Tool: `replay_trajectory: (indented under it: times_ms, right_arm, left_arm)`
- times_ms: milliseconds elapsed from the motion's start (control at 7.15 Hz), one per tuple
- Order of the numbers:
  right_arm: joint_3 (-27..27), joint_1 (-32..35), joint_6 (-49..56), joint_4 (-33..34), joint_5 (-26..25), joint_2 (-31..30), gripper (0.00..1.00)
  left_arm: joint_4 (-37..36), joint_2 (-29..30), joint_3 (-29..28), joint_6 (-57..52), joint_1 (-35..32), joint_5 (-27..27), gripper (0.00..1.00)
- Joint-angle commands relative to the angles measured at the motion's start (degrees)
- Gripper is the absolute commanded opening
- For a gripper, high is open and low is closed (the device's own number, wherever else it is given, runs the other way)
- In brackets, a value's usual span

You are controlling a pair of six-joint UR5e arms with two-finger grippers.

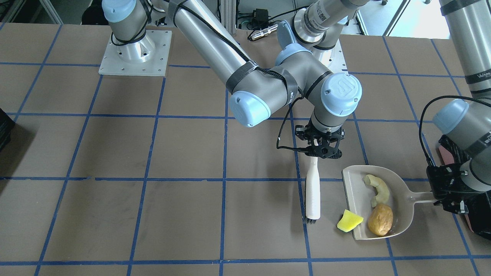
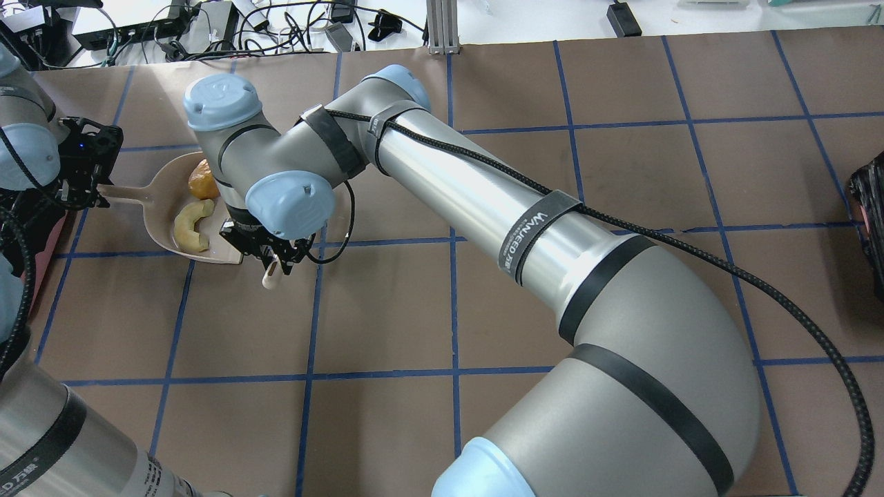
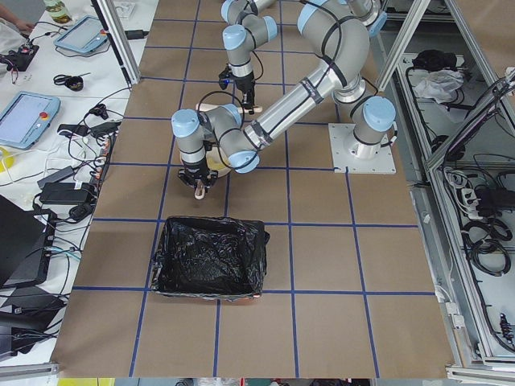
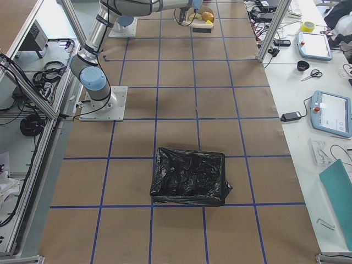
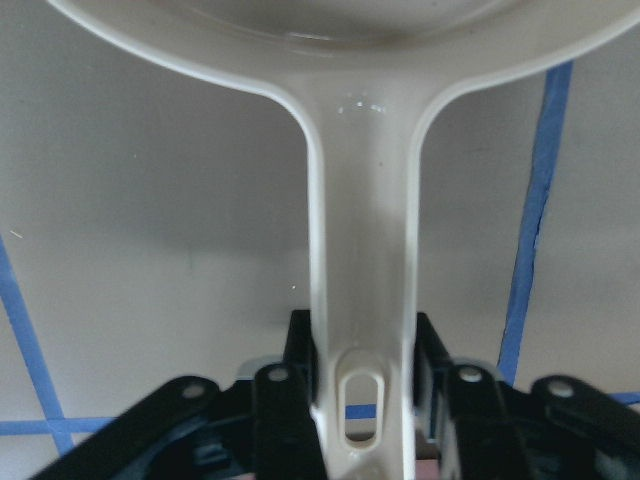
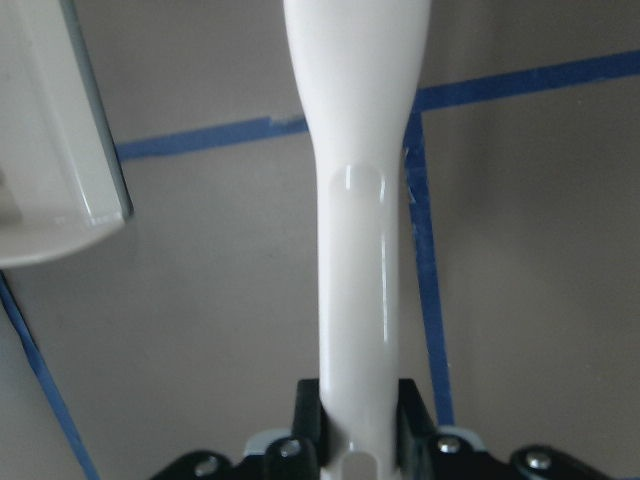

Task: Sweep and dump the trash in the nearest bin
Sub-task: 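Push the remaining trash into the dustpan with the right gripper's brush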

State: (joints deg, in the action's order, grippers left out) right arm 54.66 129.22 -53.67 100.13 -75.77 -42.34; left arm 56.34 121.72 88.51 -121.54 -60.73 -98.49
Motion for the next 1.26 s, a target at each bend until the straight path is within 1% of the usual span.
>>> replay_trajectory:
  times_ms: [0,140,280,420,560,700,840,979,1119]
  right_arm:
    - [-11.8,-0.9,-15.1,0.33,5.0,7.93,0.0]
    - [-13.95,-0.9,-12.01,-0.02,5.63,9.36,0.0]
    - [-13.97,-0.81,-1.63,-0.72,5.89,9.64,0.0]
    - [-13.88,-0.81,5.61,-1.25,5.9,9.55,0.0]
    - [-13.88,-0.81,16.04,-3.78,5.46,8.68,0.0]
    - [-13.79,-0.81,24.93,-4.85,4.59,8.59,0.0]
    - [-13.79,-0.81,30.5,-5.73,2.92,8.67,0.0]
    - [-13.79,-0.81,39.52,-7.74,1.43,8.5,0.0]
    - [-13.62,-0.63,40.31,-8.45,-0.07,8.58,0.0]
  left_arm:
    - [0.0,0.1,0.0,-0.01,0.0,-0.03,0.0]
    - [-0.09,0.1,0.0,-0.01,-0.09,-0.03,0.0]
    - [-0.09,0.1,0.0,0.08,-0.09,-0.03,0.0]
    - [-0.09,0.19,0.0,-0.01,-0.09,-0.03,0.0]
    - [-0.09,0.19,0.0,-0.01,-0.09,0.05,0.0]
    - [-0.09,0.19,0.0,-0.01,0.0,0.05,0.0]
    - [0.0,0.19,0.0,0.08,-0.09,0.05,0.0]
    - [-0.09,0.19,0.0,-0.01,-0.09,0.05,0.0]
    - [-0.09,0.19,0.0,0.08,0.0,-0.03,0.0]
